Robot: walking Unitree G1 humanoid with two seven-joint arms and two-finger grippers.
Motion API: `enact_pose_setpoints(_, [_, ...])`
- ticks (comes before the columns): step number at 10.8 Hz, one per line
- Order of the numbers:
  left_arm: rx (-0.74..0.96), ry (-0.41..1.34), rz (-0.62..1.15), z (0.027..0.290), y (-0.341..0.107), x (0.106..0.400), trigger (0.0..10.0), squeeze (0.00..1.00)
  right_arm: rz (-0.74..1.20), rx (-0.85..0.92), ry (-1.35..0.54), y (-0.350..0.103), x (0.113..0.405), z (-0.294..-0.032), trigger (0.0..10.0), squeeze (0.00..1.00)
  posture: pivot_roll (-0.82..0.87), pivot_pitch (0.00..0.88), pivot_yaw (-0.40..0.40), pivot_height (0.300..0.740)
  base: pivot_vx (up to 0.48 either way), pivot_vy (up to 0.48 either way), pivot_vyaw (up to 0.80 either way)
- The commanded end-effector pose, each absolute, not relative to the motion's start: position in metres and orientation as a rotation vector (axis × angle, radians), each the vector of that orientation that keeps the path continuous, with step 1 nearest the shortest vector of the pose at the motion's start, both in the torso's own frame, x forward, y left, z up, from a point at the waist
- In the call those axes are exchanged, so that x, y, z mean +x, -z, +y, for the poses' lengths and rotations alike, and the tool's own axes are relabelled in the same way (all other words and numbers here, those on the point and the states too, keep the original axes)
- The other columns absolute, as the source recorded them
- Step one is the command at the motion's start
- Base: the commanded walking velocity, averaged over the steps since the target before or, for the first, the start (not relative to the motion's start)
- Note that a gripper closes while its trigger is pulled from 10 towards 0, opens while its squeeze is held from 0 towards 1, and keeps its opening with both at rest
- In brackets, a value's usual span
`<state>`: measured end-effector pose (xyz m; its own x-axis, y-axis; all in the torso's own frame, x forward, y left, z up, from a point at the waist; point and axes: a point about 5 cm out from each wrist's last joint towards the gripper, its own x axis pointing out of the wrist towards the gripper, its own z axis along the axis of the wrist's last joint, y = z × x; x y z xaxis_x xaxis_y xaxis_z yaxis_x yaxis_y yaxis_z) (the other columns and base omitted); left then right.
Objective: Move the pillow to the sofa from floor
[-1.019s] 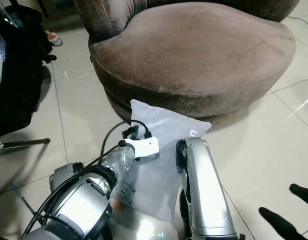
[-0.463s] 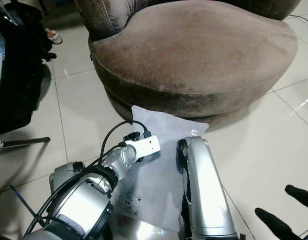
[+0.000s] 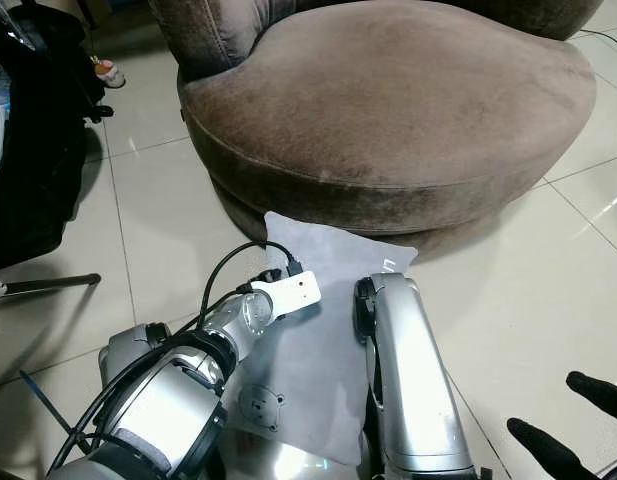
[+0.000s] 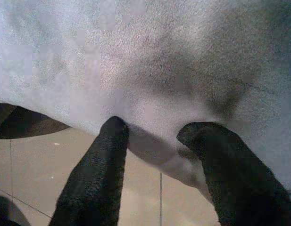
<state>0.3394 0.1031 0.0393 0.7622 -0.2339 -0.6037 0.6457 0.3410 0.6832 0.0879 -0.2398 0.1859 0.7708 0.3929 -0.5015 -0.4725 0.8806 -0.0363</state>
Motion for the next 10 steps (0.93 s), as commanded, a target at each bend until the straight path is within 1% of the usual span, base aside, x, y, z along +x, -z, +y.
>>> enact_pose_setpoints(1, [1.092, 0.603, 0.436, 0.1, -0.041, 0.34, 0.0, 0.0, 0.504, -0.177, -0.472, -0.186, 0.089, -0.239, 10.0, 0.0, -0.72, 0.279, 0.007, 0.331, 0.0, 0.0, 0.0])
enact_pose_setpoints(8, [1.064, 0.598, 0.435, 0.099, -0.041, 0.341, 0.0, 0.0, 0.504, -0.171, -0.484, -0.181, 0.094, -0.238, 10.0, 0.0, -0.7, 0.271, 0.006, 0.331, 0.0, 0.0, 0.0])
enact_pose_setpoints(10, [1.024, 0.584, 0.433, 0.097, -0.042, 0.341, 0.0, 0.0, 0.497, -0.166, -0.486, -0.177, 0.099, -0.237, 10.0, 0.0, -0.68, 0.252, 0.01, 0.331, 0.0, 0.0, 0.0])
